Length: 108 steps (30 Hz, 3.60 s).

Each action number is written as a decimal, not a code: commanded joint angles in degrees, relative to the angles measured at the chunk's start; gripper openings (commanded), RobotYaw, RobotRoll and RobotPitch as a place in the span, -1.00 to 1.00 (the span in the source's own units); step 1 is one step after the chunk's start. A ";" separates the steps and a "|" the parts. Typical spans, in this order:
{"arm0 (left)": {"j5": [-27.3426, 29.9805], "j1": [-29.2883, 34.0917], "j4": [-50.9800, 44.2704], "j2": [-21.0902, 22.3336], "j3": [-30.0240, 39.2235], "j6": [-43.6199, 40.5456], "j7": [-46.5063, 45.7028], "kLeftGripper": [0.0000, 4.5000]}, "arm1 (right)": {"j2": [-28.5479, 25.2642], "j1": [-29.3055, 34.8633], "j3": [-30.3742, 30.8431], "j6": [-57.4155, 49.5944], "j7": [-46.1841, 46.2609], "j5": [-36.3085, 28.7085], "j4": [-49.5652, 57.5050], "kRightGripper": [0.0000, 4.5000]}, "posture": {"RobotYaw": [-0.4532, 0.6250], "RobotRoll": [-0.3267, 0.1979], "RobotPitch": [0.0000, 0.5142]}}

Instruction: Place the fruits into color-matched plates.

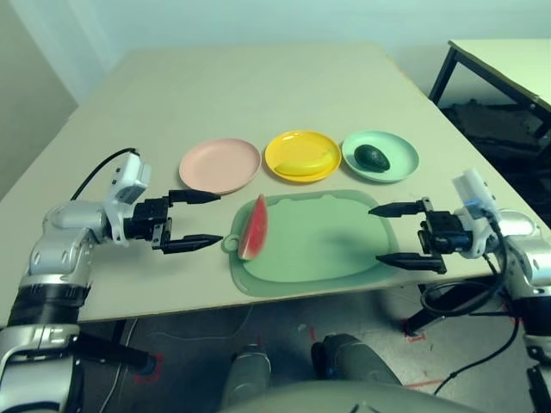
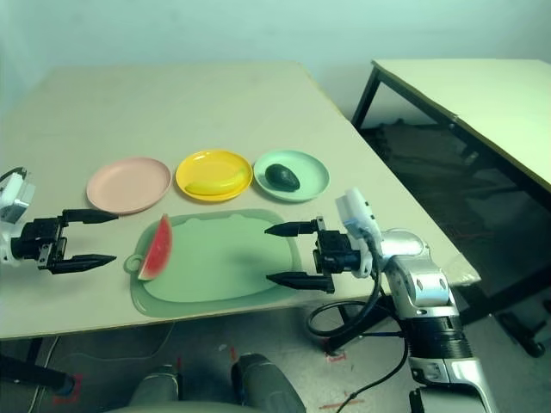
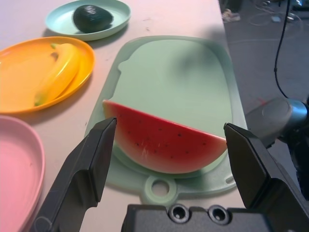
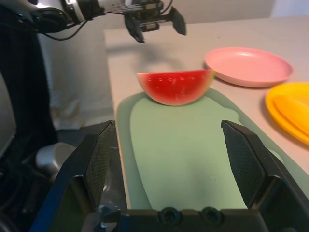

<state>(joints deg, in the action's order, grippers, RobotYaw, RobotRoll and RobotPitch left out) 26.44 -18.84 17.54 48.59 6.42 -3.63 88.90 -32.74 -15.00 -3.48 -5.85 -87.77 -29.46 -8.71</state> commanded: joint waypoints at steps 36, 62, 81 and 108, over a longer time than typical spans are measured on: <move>-6.67 -35.71 18.41 8.59 -40.70 50.08 3.60 1.00 | 3.84 -1.60 0.78 17.56 0.74 5.17 -19.45 0.99 | -0.54 0.25 -0.95; 3.15 -43.58 22.04 5.46 -73.12 62.08 3.60 1.00 | 2.77 5.91 0.00 15.79 6.88 4.38 -9.45 0.99 | -0.77 0.25 -1.00; 1.64 -40.73 19.88 7.71 -74.35 58.24 3.60 1.00 | 3.20 4.04 1.48 15.02 6.85 4.86 -9.42 0.99 | -0.74 0.25 -0.99; -16.79 -36.19 35.86 -3.58 -59.84 60.93 3.60 1.00 | 3.64 7.39 3.81 15.85 7.65 5.59 -6.20 0.99 | -0.76 0.25 -0.99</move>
<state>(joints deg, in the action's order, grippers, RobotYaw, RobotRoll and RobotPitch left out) 10.77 -55.81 53.15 45.22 -54.49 57.71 92.24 -28.82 -7.99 -0.33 9.65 -79.96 -24.34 -15.81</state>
